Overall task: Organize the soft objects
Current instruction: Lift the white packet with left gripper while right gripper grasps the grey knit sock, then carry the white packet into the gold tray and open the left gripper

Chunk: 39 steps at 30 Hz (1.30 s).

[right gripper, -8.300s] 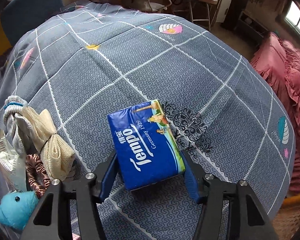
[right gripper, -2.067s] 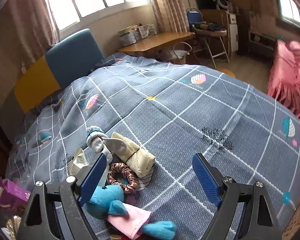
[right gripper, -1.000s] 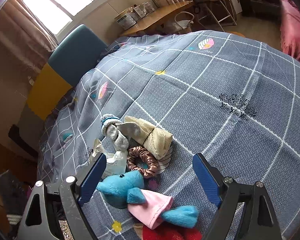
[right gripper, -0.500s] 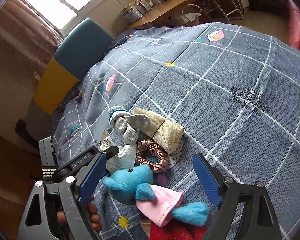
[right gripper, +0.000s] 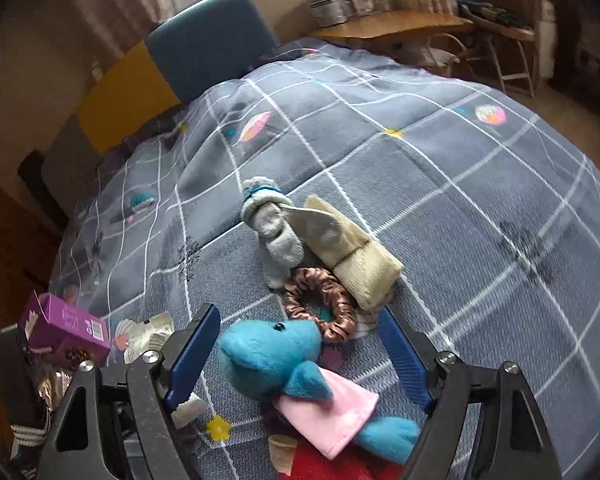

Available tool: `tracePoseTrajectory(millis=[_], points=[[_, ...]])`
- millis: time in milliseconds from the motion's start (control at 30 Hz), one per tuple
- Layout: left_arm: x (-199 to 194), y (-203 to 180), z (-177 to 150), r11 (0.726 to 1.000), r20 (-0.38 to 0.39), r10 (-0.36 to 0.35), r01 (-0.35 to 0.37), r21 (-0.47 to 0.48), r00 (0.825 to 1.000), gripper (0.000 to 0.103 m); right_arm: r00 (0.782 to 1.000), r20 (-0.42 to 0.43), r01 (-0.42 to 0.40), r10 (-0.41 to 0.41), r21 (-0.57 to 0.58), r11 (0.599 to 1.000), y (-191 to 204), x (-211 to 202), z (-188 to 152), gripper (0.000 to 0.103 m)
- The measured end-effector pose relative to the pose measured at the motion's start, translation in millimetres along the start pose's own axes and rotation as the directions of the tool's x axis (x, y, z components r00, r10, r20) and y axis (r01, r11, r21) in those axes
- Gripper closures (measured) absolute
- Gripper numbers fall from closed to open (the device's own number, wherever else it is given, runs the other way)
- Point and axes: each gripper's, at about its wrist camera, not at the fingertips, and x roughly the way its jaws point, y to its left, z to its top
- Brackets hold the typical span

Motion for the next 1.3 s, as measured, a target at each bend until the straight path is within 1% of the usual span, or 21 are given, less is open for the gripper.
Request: tracePoseTrajectory(millis=[33,133,233,333,400,433,467,500,533,567,667,700,800,867,900,967,1033,1133,1233,1300], points=[[2,3,-3,1.0,0.009,-0.006,0.006,-0.013,1.0,0.055,1.0,0.003,0.017,-0.017,-0.05,0.999,8,5,8,0.025],[4,9,-6,0.999,0.014,-0.008,0.009,-0.031,1.0,0.055,0.998,-0.01,0.059,-0.062,-0.161,0.985,25,28,34,0.033],[7,14,-6,0.999,0.009,-0.023,0.024,-0.045,1.0,0.055,0.99,-0.046,0.12,-0.135,-0.25,0.961,37,65,55,0.034],[9,15,-4,0.998,0.01,-0.028,0.029,-0.05,1.0,0.055,0.98,-0.105,0.136,-0.171,-0.28,0.95,43,101,67,0.034],[9,13,-4,0.999,0.018,-0.022,0.022,-0.04,1.0,0.055,0.974,-0.127,0.143,-0.186,-0.29,0.946,46,119,68,0.034],[9,12,-5,0.999,0.022,-0.017,0.018,-0.035,1.0,0.055,0.972,-0.136,0.144,-0.192,-0.298,0.944,48,127,67,0.036],[10,11,-4,0.999,0.025,-0.014,0.014,-0.032,1.0,0.056,0.966,-0.148,0.157,-0.211,-0.308,0.938,50,133,66,0.056],[10,10,-4,0.999,0.029,-0.012,0.012,-0.029,1.0,0.056,0.963,-0.153,0.165,-0.221,-0.313,0.935,50,136,65,0.062],[10,10,-4,1.0,0.032,-0.011,0.012,-0.026,0.999,0.056,0.967,-0.138,0.163,-0.216,-0.316,0.935,52,133,65,0.065],[11,9,-5,1.0,0.037,-0.009,0.01,-0.024,0.999,0.056,0.972,-0.123,0.155,-0.202,-0.316,0.936,54,126,67,0.071],[12,8,-5,1.0,0.06,-0.001,0.003,-0.022,0.998,0.057,0.989,-0.03,0.13,-0.147,-0.319,0.939,63,92,75,0.071],[12,7,-5,1.0,0.063,0.001,0.0,-0.023,0.998,0.057,0.993,-0.006,0.11,-0.118,-0.313,0.943,65,79,78,0.071],[9,7,-3,1.0,0.039,0.001,0.0,-0.022,0.999,0.061,0.999,0.025,0.04,-0.034,-0.3,0.953,73,45,80,0.071],[5,7,3,1.0,0.024,-0.007,0.008,-0.026,1.0,0.064,1.0,0.014,0.003,0.001,-0.282,0.959,76,27,74,0.071],[1,8,8,1.0,0.03,-0.005,0.006,-0.02,1.0,0.064,1.0,0.009,-0.02,0.024,-0.268,0.963,75,19,69,0.071],[-12,8,22,1.0,0.061,0.003,-0.002,-0.012,0.998,0.064,0.997,-0.016,-0.078,0.076,-0.24,0.968,74,5,55,0.071],[-30,11,41,1.0,0.096,-0.007,0.009,-0.023,0.995,0.064,0.993,-0.038,-0.121,0.115,-0.231,0.966,73,-5,35,0.071],[-64,14,76,0.999,0.161,-0.018,0.023,-0.028,0.987,0.064,0.989,-0.078,-0.141,0.126,-0.23,0.963,72,-13,4,0.071],[-101,20,111,0.999,0.231,-0.025,0.034,-0.035,0.973,0.064,0.979,-0.145,-0.18,0.145,-0.267,0.947,80,-12,-27,0.071],[-125,34,130,0.998,0.273,-0.003,0.018,-0.054,0.962,0.064,0.968,-0.197,-0.212,0.152,-0.334,0.918,97,-6,-50,0.071]])
